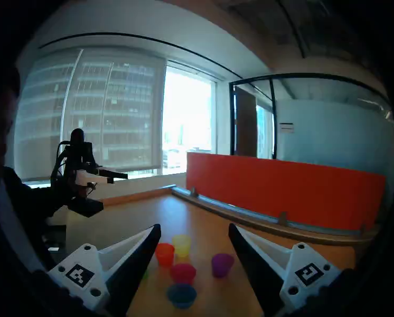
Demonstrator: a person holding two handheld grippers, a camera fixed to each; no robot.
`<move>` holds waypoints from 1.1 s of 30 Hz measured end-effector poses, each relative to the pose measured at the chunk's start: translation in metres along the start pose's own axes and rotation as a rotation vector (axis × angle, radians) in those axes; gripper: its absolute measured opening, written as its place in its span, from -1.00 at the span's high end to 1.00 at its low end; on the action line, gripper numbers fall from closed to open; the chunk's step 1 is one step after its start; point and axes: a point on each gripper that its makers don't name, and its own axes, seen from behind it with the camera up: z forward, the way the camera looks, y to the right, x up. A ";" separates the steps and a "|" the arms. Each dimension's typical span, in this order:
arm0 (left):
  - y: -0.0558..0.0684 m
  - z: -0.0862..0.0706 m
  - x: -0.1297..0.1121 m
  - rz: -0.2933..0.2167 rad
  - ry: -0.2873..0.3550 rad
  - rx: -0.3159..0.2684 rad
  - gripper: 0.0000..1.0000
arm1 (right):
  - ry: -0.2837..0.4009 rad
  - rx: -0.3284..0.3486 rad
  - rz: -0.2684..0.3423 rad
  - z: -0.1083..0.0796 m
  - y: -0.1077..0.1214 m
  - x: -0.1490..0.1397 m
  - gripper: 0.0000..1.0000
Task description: Pour water
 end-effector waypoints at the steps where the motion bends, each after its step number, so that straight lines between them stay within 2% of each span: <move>1: 0.002 0.000 -0.002 -0.002 -0.008 -0.008 -0.93 | -0.009 0.006 -0.003 0.000 -0.001 -0.002 -0.99; 5: 0.009 0.001 -0.011 -0.025 -0.045 -0.056 -0.94 | -0.048 0.023 -0.013 0.001 -0.003 -0.009 -0.99; 8: 0.008 0.000 -0.017 -0.032 -0.071 -0.073 -0.94 | -0.076 0.039 -0.012 0.000 -0.005 -0.014 -0.99; 14: 0.001 -0.004 -0.030 -0.011 -0.121 -0.063 -0.94 | -0.132 0.063 -0.037 -0.001 -0.008 -0.026 -0.99; 17: 0.002 -0.005 -0.035 -0.006 -0.139 -0.077 -0.94 | -0.157 0.076 -0.061 -0.001 -0.009 -0.032 -0.99; 24: 0.005 -0.005 -0.048 0.047 -0.186 -0.095 -0.94 | -0.197 0.105 -0.084 0.000 -0.015 -0.041 -0.99; 33: 0.006 -0.005 -0.070 0.072 -0.245 -0.104 -0.94 | -0.239 0.112 -0.102 0.001 -0.015 -0.058 -0.98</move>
